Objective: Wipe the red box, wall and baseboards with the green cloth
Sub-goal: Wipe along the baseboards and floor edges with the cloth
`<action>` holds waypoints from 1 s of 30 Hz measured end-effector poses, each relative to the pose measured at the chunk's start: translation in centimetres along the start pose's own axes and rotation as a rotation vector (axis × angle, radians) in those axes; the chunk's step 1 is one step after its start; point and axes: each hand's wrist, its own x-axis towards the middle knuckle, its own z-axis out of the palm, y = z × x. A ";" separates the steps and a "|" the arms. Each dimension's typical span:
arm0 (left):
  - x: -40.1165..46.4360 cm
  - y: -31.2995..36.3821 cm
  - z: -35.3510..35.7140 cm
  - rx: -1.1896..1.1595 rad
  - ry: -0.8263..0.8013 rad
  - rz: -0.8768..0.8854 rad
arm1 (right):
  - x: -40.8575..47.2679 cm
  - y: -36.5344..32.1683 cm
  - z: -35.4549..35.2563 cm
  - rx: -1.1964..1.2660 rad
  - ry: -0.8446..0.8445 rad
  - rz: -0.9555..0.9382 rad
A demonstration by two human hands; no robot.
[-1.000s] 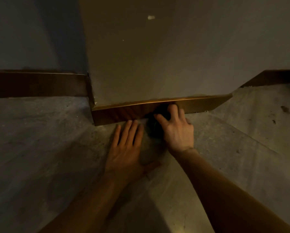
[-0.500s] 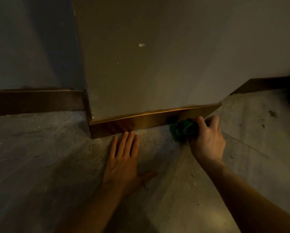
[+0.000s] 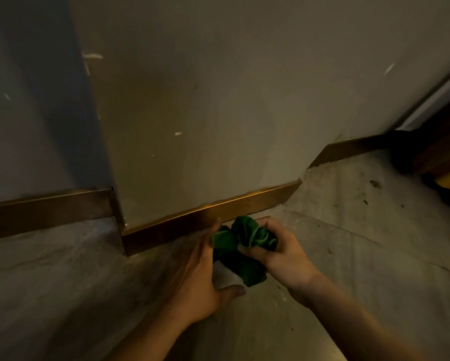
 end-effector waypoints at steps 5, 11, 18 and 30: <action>0.6 2.3 -1.3 0.068 0.018 0.138 | -1.4 -1.8 -0.9 0.074 -0.138 0.103; 1.8 4.0 -4.0 0.417 0.029 0.172 | -1.8 -3.6 -2.4 -0.091 -0.220 0.083; 4.8 8.2 -4.7 0.620 0.069 0.170 | 0.4 -2.7 -2.9 -0.664 0.091 -0.308; 5.1 19.5 -4.8 0.793 -0.206 0.087 | -4.8 -5.9 -8.3 -0.807 0.165 -0.234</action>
